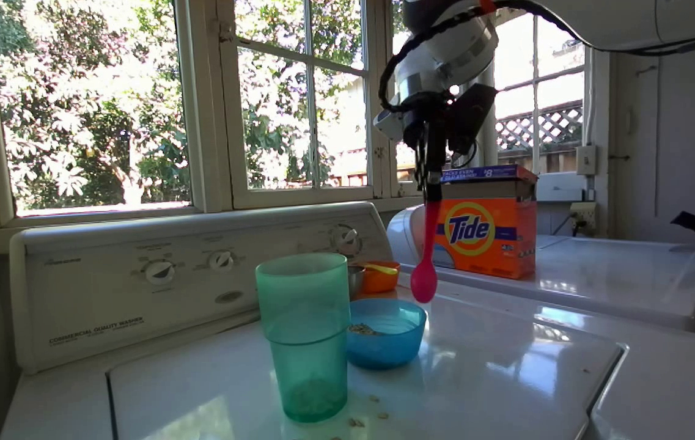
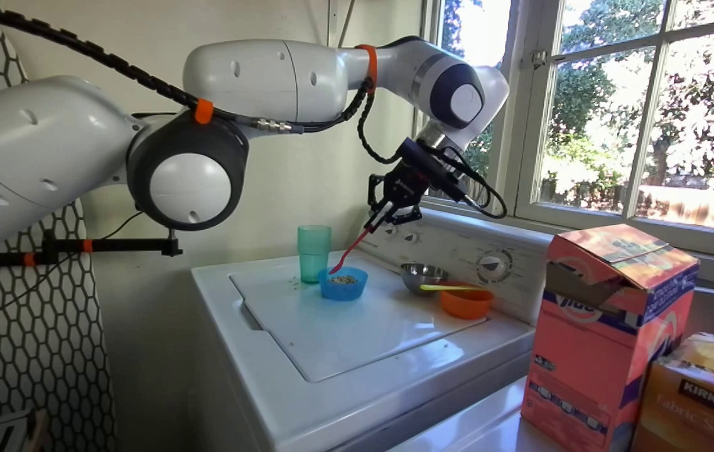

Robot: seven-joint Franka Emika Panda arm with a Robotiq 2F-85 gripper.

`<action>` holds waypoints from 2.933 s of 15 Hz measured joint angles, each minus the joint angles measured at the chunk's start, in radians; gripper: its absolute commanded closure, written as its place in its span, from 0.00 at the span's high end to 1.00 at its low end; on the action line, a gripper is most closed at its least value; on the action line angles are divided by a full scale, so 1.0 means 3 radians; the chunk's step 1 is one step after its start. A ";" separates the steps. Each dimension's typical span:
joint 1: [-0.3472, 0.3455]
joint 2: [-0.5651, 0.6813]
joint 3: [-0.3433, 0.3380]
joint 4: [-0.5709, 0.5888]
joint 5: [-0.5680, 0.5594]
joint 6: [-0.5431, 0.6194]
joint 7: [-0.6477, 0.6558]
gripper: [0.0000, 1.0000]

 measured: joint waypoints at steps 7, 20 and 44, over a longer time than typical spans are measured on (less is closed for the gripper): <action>0.0236 0.0049 -0.0122 0.0021 -0.0189 -0.0035 0.0014 0.03; 0.0233 0.0132 -0.0034 0.0015 0.0084 0.0738 0.0422 0.03; 0.0376 0.0188 -0.0132 0.0012 -0.0243 0.0664 0.0658 0.03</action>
